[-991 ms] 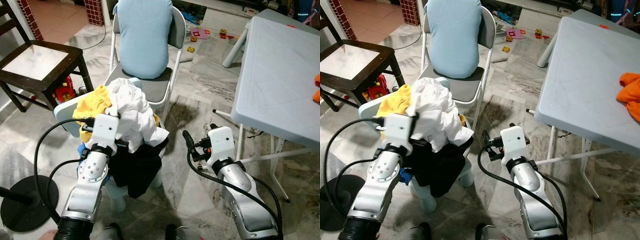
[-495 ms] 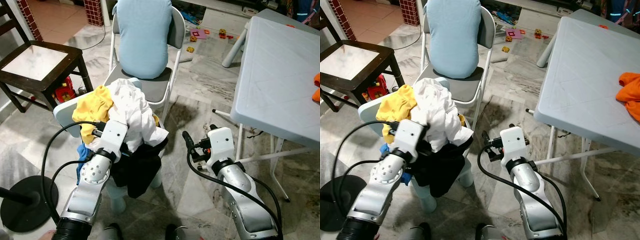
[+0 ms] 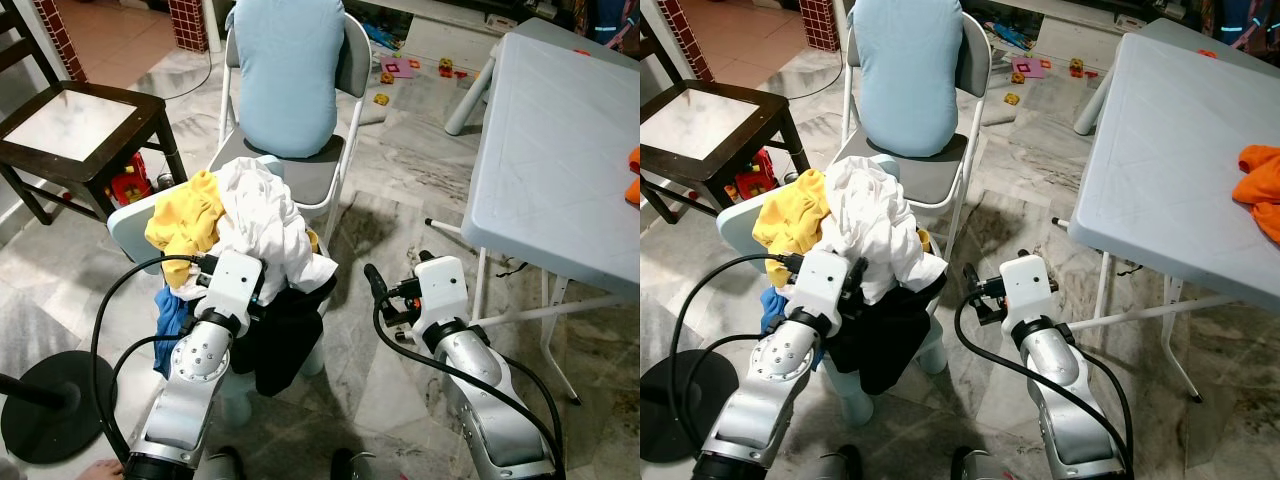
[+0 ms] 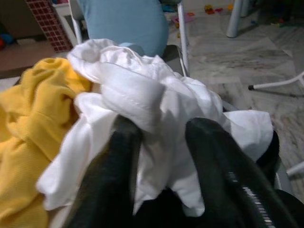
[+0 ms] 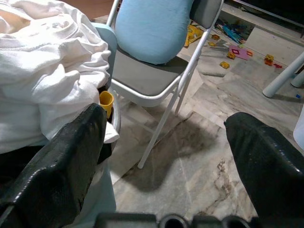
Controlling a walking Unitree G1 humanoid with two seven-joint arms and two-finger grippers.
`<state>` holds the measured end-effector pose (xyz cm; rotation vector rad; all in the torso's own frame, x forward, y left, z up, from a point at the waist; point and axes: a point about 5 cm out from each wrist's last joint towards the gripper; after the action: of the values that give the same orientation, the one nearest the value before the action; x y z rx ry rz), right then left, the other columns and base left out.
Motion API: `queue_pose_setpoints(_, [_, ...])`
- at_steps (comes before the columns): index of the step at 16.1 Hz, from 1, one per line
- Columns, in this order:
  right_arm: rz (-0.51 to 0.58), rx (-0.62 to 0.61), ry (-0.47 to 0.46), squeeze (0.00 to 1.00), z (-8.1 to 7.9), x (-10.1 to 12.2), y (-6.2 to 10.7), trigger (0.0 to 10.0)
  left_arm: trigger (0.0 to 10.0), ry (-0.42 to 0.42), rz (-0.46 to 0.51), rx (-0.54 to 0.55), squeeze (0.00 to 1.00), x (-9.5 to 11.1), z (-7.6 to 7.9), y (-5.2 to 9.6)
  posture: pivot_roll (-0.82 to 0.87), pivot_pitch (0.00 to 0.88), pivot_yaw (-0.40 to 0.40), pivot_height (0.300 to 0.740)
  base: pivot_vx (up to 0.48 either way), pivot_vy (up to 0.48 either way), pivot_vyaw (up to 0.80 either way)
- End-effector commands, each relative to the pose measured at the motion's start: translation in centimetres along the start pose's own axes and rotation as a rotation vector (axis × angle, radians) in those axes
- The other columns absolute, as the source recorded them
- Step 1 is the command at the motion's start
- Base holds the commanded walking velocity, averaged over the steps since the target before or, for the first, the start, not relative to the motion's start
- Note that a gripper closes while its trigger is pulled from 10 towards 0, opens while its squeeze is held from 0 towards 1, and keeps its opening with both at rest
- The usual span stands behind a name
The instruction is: Hang hanger
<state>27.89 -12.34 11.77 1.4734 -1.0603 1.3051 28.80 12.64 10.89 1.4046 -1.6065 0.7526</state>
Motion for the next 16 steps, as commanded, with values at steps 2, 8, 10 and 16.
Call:
queue_pose_setpoints(2, [-0.008, -0.001, 0.004, 0.0, 0.0, -0.2, 0.2, 10.0, 10.0, -0.006, -0.019, -0.034, 0.35, -0.2, 0.7, 0.2, -0.06, 0.209, -0.105, 0.74, 0.0, 0.0, 0.0])
queue_pose_setpoints(8, [-0.011, -0.008, 0.001, 0.0, 0.1, -0.3, 0.4, 10.0, 10.0, -0.01, -0.075, -0.024, 0.0, -1.1, 0.3, -0.5, -0.07, 0.209, -0.099, 0.74, 0.0, 0.0, 0.0])
queue_pose_setpoints(10, [-0.011, -0.008, 0.0, 0.0, 0.1, -0.4, 0.4, 10.0, 10.0, -0.003, -0.073, -0.008, 0.0, -1.3, 0.0, -0.6, -0.07, 0.21, -0.099, 0.74, 0.0, 0.0, 0.0])
queue_pose_setpoints(16, [-0.011, -0.007, -0.004, 0.0, -0.1, -0.4, 0.3, 10.0, 0.0, -0.004, -0.042, 0.015, 0.0, -1.1, -0.8, -1.5, -0.07, 0.208, -0.096, 0.74, 0.0, 0.0, 0.0])
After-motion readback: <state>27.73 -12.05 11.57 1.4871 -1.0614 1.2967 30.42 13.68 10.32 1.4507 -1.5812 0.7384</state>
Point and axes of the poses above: a point about 5 cm out from each wrist's last joint towards the gripper, its own y axis pointing back from the gripper into the wrist, its own x axis along the axis of the wrist's last joint, z = x × y, and after that the axes turned 11 degrees about -y, right-handed
